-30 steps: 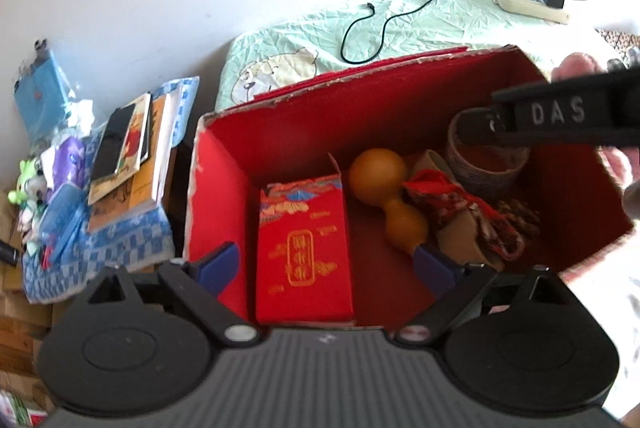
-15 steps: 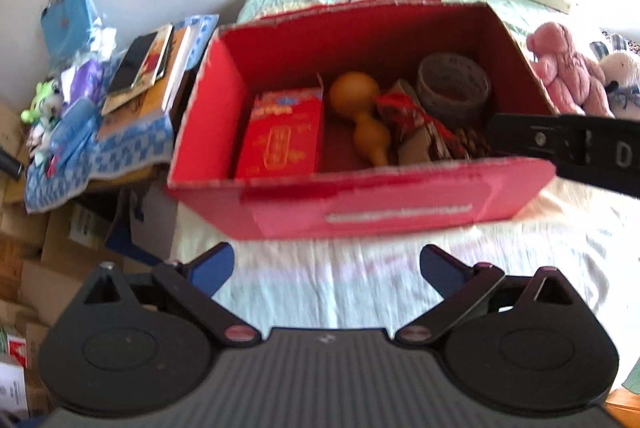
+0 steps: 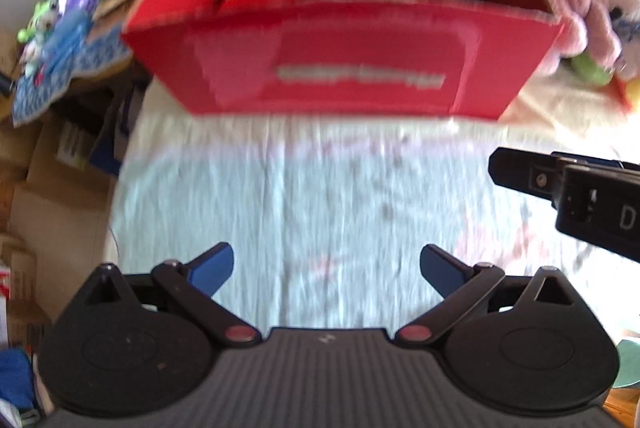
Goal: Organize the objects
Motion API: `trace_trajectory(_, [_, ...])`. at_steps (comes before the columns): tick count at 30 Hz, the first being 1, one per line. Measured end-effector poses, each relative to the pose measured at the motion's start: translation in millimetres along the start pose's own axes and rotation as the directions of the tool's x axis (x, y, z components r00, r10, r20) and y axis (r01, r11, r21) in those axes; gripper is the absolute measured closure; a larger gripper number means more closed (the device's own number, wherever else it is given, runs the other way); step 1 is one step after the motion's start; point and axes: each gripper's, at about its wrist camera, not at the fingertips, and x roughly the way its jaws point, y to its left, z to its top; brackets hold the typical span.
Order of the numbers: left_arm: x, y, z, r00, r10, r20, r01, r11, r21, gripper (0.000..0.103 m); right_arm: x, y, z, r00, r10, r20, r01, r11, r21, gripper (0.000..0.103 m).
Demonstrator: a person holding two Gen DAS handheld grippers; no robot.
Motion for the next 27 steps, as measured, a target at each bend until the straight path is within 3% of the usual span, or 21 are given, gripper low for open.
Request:
trace_trajectory(6, [12,4,-11,0.998,0.012,-0.062,-0.016,0.999,-0.052,0.003,5,-1,-11,0.998,0.02,-0.059,-0.022,0.999,-0.03,0.051])
trace_trajectory(16, [13,-3,-7,0.997,0.029,-0.072,-0.031,0.999,-0.03,0.003,3,-7,-14,0.996,0.021,-0.083,-0.023,0.999,-0.032,0.051])
trace_trajectory(27, [5,-12,-1,0.995,0.101,0.007,-0.101,0.995,0.004,0.003,2,-5,-8,0.996,0.037,-0.083,-0.039,0.999,-0.023,0.051])
